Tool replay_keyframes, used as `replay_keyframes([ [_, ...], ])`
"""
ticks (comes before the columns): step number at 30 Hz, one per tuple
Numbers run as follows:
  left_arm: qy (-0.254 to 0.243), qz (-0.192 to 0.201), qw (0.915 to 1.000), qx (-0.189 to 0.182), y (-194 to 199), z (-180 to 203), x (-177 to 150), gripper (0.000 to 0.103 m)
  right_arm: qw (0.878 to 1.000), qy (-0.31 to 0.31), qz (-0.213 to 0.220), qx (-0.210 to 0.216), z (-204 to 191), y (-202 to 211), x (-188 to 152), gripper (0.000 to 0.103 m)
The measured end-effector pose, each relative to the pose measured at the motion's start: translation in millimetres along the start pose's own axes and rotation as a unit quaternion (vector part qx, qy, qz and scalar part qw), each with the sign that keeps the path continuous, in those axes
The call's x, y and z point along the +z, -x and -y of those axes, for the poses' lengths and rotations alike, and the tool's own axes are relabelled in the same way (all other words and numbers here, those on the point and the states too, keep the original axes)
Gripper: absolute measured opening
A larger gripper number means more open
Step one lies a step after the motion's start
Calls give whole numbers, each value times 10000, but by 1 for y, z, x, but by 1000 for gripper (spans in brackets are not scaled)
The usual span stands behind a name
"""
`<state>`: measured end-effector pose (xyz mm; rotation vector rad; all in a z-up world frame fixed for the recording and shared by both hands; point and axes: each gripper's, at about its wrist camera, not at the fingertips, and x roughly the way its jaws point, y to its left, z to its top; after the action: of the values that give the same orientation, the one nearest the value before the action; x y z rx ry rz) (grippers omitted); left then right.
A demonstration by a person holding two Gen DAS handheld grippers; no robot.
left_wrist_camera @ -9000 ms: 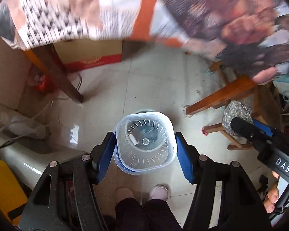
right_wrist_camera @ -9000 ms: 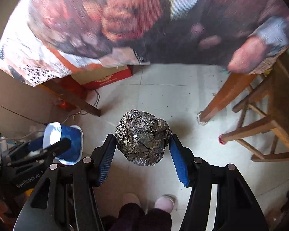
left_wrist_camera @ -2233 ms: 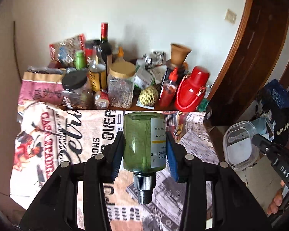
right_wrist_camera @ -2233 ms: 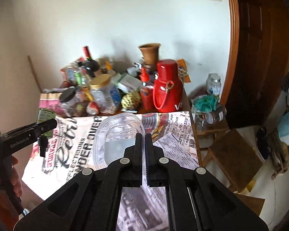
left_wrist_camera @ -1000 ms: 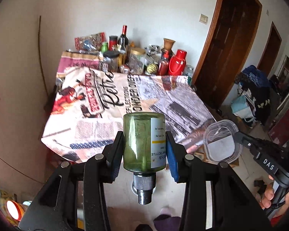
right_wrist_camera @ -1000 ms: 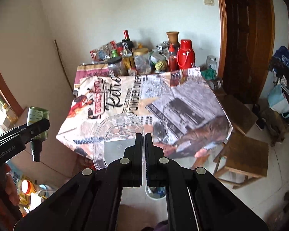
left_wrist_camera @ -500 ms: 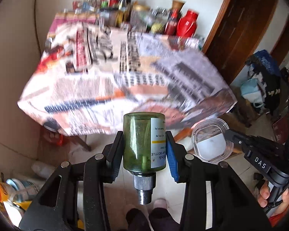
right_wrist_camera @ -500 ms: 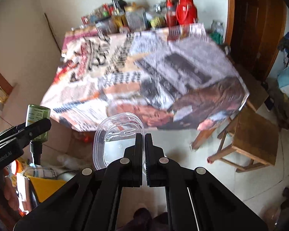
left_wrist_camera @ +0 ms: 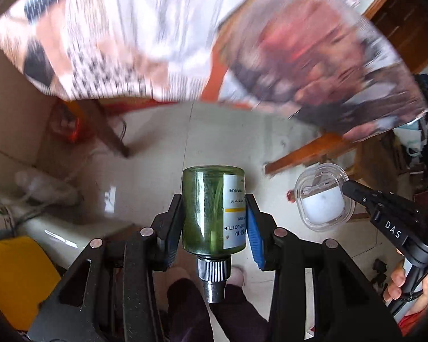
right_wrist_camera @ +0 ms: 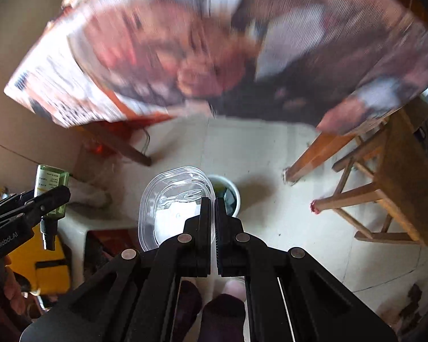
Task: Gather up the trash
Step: 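Open the right tool to drop the lid while the left tool drops the green bottle into the bucket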
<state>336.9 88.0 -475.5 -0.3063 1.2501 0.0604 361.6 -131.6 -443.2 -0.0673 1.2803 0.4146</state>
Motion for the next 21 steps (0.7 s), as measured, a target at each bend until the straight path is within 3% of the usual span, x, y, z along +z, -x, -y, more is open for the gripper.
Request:
replay_keyframes([
  [8,-70,-106,9998,157,-67,-13,-3,41,9991,348,-141,179,-8,-75,10,3],
  [11,-93,-177,9997,140,-86,-12,-4,41,9982,329,-434,254,-5,-94,13,19],
  [13,-98,-267,9995,106,-97,-9,-4,41,9987,273,-362,212,-1,-95,12,31],
  [21,-170,-545,9981,-250,-119,22,10,41,9994,72,-331,-69,22,-71,11,32],
])
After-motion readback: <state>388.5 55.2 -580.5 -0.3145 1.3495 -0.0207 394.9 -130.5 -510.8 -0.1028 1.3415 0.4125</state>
